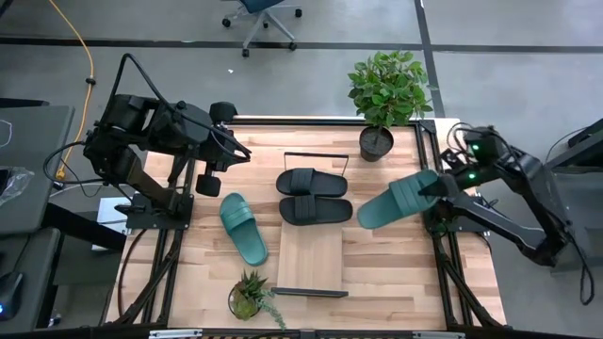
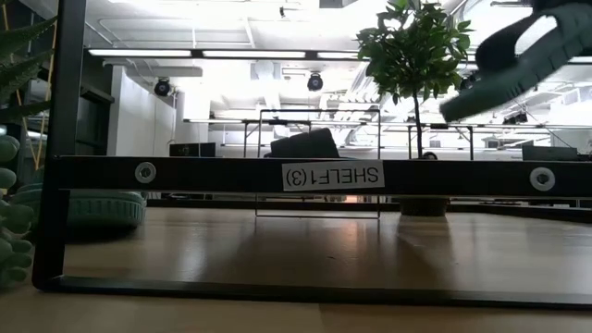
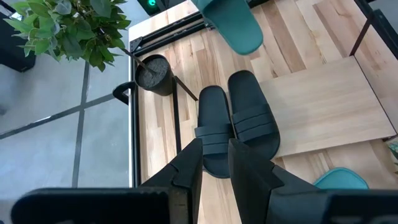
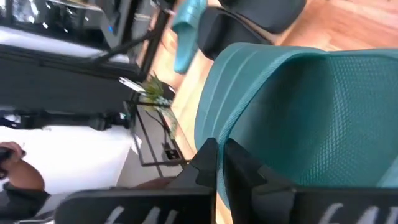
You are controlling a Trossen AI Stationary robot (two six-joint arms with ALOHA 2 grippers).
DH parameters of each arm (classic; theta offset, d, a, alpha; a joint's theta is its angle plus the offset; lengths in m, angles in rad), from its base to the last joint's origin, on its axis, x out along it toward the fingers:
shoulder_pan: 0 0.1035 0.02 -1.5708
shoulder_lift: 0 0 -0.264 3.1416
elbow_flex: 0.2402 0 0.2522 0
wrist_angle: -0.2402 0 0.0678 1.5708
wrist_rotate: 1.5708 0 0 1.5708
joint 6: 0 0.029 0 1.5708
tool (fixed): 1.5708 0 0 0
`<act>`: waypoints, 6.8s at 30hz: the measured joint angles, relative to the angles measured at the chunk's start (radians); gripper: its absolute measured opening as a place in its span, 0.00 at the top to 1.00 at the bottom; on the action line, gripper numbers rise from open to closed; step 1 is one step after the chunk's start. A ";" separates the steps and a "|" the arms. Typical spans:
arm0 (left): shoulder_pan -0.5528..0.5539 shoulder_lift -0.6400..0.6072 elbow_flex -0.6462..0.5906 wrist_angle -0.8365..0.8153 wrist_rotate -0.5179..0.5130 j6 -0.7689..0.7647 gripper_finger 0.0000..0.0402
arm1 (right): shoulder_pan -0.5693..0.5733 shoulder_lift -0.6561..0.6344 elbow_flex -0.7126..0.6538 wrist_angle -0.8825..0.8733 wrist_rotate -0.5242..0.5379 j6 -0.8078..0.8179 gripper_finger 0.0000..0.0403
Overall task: Pick and place slides into the shelf
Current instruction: Put the right green slides on the shelf
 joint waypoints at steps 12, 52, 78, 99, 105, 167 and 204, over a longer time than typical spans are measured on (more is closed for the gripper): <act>0.000 0.000 0.000 0.000 -0.004 0.000 0.83 | -0.021 -0.285 0.021 0.191 0.112 0.400 1.00; 0.000 0.000 0.000 0.000 -0.053 0.015 0.83 | -0.643 -0.361 0.060 0.094 -0.363 0.217 1.00; 0.000 0.000 0.000 0.000 -0.053 0.018 0.83 | -0.643 -0.351 0.056 0.332 -0.314 0.391 1.00; 0.000 0.000 0.000 0.000 -0.077 0.016 0.83 | -0.571 -0.174 0.054 0.565 -0.334 0.313 1.00; 0.000 0.000 0.000 0.000 -0.078 0.000 0.83 | -0.570 -0.055 0.054 0.823 -0.376 0.376 1.00; 0.000 0.000 0.000 0.000 -0.098 0.064 0.83 | 1.294 0.536 0.056 1.367 1.427 0.454 1.00; 0.000 0.000 0.000 0.000 -0.061 0.188 0.83 | 1.664 1.171 0.056 1.629 1.886 1.109 1.00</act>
